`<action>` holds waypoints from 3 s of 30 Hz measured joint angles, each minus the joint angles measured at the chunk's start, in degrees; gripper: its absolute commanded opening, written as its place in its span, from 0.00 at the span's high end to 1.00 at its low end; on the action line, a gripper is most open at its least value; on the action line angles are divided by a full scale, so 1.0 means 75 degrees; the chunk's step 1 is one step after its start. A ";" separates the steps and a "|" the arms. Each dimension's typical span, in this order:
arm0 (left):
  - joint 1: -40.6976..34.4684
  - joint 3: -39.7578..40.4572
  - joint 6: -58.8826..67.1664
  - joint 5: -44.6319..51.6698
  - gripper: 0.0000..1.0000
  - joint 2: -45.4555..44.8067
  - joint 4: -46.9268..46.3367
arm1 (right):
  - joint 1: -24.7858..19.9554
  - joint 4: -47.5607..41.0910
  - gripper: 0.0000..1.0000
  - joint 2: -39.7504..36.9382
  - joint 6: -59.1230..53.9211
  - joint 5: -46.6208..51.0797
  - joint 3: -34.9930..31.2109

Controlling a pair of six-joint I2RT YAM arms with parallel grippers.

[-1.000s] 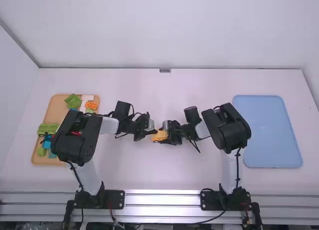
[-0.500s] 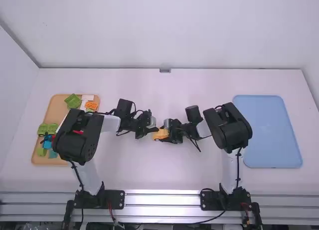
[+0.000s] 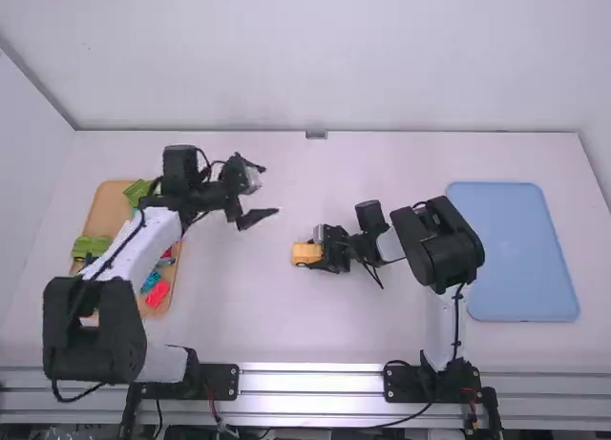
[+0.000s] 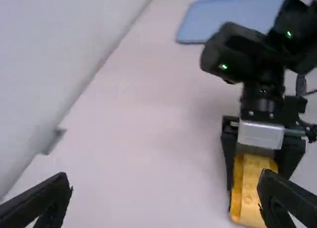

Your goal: Assemble lego blocks to make yellow taxi

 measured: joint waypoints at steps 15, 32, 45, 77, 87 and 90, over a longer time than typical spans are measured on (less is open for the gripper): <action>0.1964 -0.0003 -0.2678 -0.0219 0.01 -0.0708 -0.0294 | -0.0828 -0.4727 0.02 -0.3433 -0.0740 0.3995 0.0009; 0.2008 -0.0003 -0.6787 -0.2958 0.01 -0.1099 0.0187 | -0.0006 -0.4954 0.02 -0.4564 0.0638 0.3351 0.2025; 0.2008 -0.0003 -0.7729 -0.5712 0.01 -0.1096 -0.0557 | 0.0283 -0.5007 0.02 -0.4281 0.0111 0.3098 0.2425; 0.2008 0.1711 -0.9151 -0.6802 0.01 0.0519 -0.1853 | -0.0405 -0.3410 0.01 -0.3617 0.2643 -0.0574 0.2567; 0.2008 0.6172 -0.9527 -0.7160 0.02 0.4281 -0.5182 | -0.0583 -0.3442 0.01 -0.3617 0.2544 -0.0146 0.2567; 0.2008 0.6752 -0.9559 -0.6994 0.09 0.5106 -0.5520 | -0.0688 -0.3436 0.01 -0.3617 0.2498 -0.0102 0.2567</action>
